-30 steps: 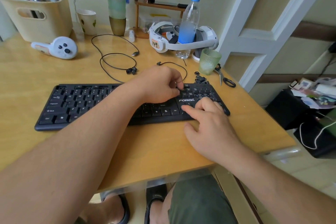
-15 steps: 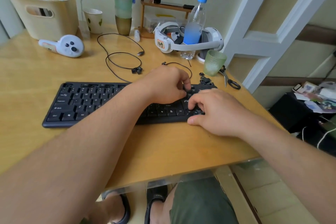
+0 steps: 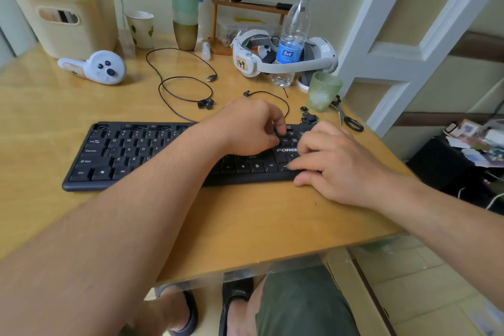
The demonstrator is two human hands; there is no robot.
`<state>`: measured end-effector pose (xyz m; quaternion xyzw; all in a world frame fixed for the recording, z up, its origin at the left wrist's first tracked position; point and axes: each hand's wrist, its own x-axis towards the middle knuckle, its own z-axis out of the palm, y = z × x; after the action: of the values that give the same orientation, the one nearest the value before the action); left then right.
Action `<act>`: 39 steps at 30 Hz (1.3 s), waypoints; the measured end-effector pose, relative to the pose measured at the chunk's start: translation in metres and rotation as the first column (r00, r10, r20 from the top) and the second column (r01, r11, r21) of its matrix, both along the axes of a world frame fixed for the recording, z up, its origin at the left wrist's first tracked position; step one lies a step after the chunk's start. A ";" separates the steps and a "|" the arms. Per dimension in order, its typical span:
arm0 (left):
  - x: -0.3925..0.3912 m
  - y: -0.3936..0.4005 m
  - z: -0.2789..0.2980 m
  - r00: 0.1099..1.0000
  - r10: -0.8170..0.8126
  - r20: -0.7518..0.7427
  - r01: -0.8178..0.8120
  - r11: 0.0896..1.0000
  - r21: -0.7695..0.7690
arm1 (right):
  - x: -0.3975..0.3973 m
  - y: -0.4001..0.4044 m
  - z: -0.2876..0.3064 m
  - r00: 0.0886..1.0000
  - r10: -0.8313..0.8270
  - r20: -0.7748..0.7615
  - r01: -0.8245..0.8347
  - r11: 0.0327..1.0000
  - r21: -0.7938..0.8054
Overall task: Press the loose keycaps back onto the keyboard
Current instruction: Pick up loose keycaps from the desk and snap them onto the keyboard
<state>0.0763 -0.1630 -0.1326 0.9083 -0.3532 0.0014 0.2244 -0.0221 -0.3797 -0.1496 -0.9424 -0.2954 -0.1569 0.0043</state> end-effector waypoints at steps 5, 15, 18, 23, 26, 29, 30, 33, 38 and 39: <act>0.001 0.002 0.002 1.000 0.006 -0.005 -0.006 1.000 -0.004 | -0.007 -0.008 -0.005 0.996 -0.049 0.077 0.040 0.992 0.116; -0.004 0.000 0.003 1.000 -0.008 0.008 0.008 1.000 0.016 | 0.006 -0.003 0.005 0.997 -0.030 0.073 0.000 0.928 0.372; -0.009 -0.003 0.001 0.998 -0.048 -0.039 0.049 0.998 0.028 | 0.033 0.006 0.026 0.979 -0.201 -0.020 0.177 0.808 0.561; -0.013 -0.011 -0.002 0.994 -0.101 0.033 0.097 0.990 0.106 | 0.107 0.031 0.041 0.918 -0.280 -0.279 0.370 0.859 0.354; -0.004 0.001 0.004 0.998 -0.027 -0.053 0.031 0.998 0.060 | 0.147 0.036 0.038 0.881 -0.314 -0.353 0.410 0.881 0.238; 0.018 0.021 0.004 0.980 0.193 0.039 -0.196 0.976 0.094 | 0.166 0.032 0.037 0.860 -0.334 -0.386 0.414 0.899 0.145; 0.024 0.028 0.003 0.958 0.278 0.069 -0.284 0.955 0.091 | 0.169 0.031 0.036 0.853 -0.320 -0.411 0.399 0.909 0.121; 0.034 0.039 0.001 0.894 0.445 0.047 -0.446 0.895 0.019 | 0.171 0.035 0.033 0.846 -0.253 -0.469 0.354 0.925 0.139; 0.036 0.039 0.001 0.876 0.481 0.022 -0.481 0.877 -0.018 | 0.168 0.037 0.030 0.854 -0.212 -0.476 0.328 0.928 0.175; 0.036 0.039 0.000 0.874 0.486 0.022 -0.485 0.874 -0.020 | 0.167 0.038 0.029 0.859 -0.199 -0.472 0.318 0.929 0.187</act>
<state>0.1124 -0.1243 -0.1324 0.9661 -0.1169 0.0721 0.2187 0.1450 -0.3417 -0.1203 -0.9755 -0.1331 0.0264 0.1732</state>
